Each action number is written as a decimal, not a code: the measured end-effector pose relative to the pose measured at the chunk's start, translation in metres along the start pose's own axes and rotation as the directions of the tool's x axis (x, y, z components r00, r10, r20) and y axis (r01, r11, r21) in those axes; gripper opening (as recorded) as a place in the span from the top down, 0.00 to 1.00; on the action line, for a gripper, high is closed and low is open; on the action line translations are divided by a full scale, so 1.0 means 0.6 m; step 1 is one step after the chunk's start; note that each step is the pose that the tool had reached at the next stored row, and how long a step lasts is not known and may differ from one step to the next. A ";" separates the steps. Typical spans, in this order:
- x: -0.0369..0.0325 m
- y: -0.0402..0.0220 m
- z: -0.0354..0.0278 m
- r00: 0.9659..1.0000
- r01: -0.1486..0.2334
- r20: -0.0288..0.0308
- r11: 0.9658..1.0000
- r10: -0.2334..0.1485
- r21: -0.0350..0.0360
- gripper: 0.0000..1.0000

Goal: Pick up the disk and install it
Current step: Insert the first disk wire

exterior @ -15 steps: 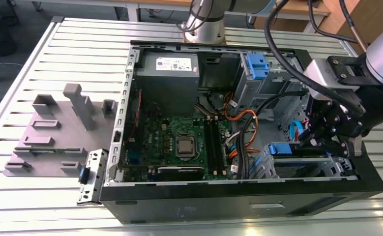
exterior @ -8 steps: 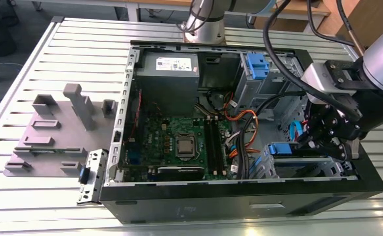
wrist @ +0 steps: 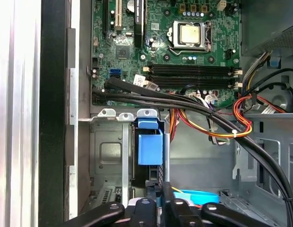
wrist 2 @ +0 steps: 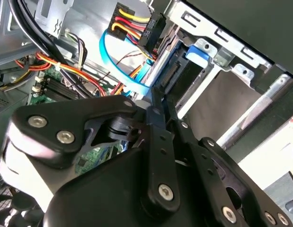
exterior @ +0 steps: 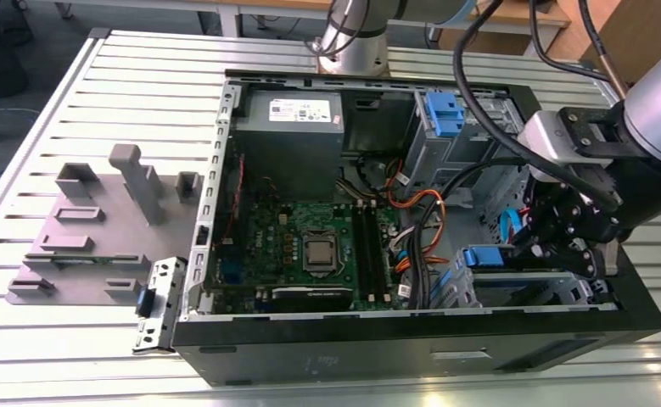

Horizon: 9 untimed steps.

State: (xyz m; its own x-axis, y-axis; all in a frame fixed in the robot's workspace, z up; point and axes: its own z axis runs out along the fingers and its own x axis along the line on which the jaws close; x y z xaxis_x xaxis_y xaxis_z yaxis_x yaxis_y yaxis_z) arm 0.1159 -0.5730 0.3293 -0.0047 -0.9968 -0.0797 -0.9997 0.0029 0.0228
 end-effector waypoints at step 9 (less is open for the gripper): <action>-0.002 0.001 -0.022 1.000 0.000 0.001 1.000 0.000 0.000 0.76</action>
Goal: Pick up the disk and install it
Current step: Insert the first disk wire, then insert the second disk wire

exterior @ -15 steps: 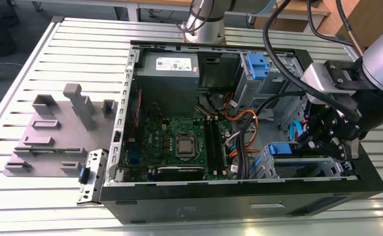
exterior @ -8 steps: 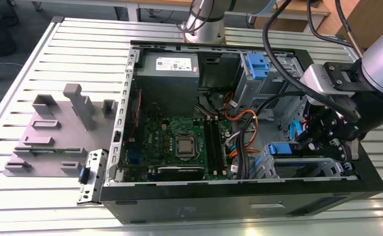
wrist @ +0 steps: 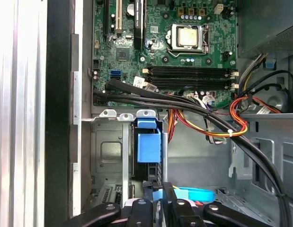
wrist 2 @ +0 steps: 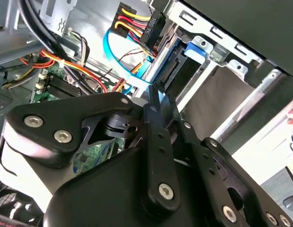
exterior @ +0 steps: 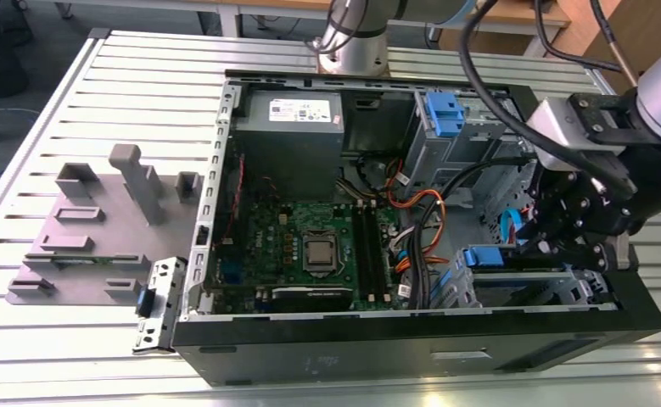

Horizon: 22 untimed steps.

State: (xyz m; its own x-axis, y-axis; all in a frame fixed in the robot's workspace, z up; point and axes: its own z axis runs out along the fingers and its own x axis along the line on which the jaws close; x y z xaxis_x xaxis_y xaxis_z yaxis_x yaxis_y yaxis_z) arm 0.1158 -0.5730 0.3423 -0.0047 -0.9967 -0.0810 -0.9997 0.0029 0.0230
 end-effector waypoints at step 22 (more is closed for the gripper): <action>-0.001 -0.018 -0.011 1.000 0.000 0.002 1.000 0.000 -0.002 0.76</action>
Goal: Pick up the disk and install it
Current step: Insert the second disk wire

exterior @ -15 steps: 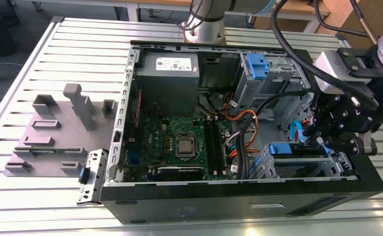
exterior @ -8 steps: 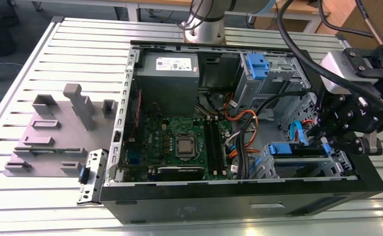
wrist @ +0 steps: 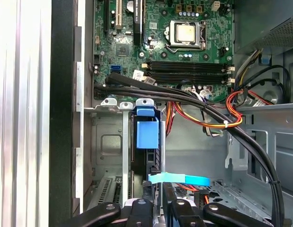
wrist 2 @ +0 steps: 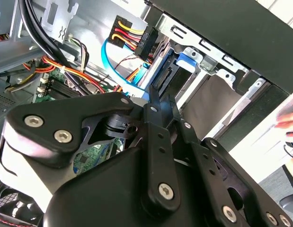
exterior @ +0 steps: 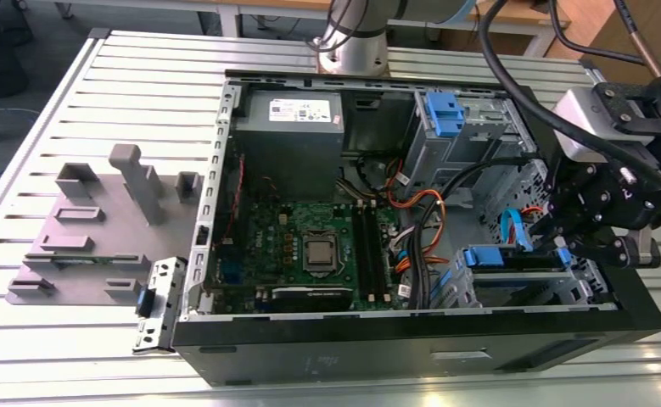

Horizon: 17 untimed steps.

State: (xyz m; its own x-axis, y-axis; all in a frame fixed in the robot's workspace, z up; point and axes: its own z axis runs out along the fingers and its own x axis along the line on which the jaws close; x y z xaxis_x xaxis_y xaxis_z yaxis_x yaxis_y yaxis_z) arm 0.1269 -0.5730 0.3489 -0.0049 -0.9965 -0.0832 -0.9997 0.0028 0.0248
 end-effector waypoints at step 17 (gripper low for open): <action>-0.017 0.000 -0.012 1.000 0.000 0.000 1.000 0.000 -0.003 0.76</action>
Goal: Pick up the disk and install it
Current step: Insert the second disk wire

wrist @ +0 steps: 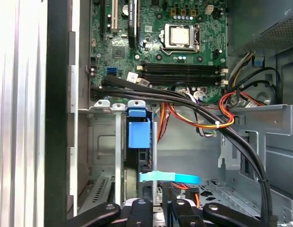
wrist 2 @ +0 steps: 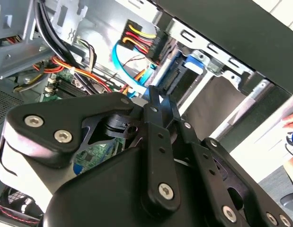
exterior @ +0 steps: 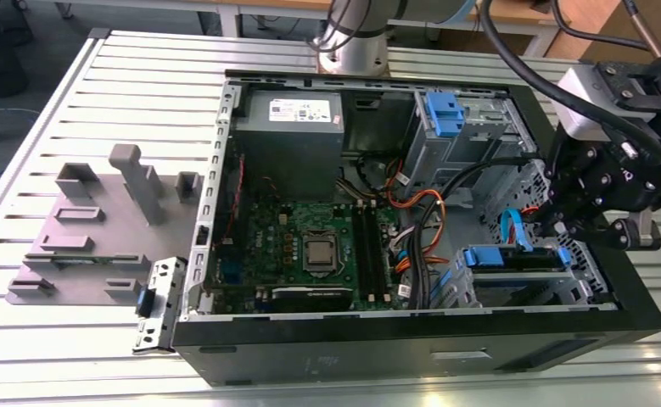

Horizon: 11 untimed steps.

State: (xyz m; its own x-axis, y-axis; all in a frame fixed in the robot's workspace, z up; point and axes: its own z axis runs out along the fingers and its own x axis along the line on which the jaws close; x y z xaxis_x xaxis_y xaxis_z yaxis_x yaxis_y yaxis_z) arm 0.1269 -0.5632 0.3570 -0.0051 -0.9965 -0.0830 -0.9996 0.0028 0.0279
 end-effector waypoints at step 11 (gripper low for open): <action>-0.018 -0.012 0.005 1.000 0.000 0.003 1.000 0.000 0.000 0.76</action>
State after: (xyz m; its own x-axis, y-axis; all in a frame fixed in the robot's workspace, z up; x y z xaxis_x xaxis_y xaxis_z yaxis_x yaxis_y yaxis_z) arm 0.1338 -0.5521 0.3547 -0.0051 -0.9963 -0.0859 -0.9996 0.0027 0.0280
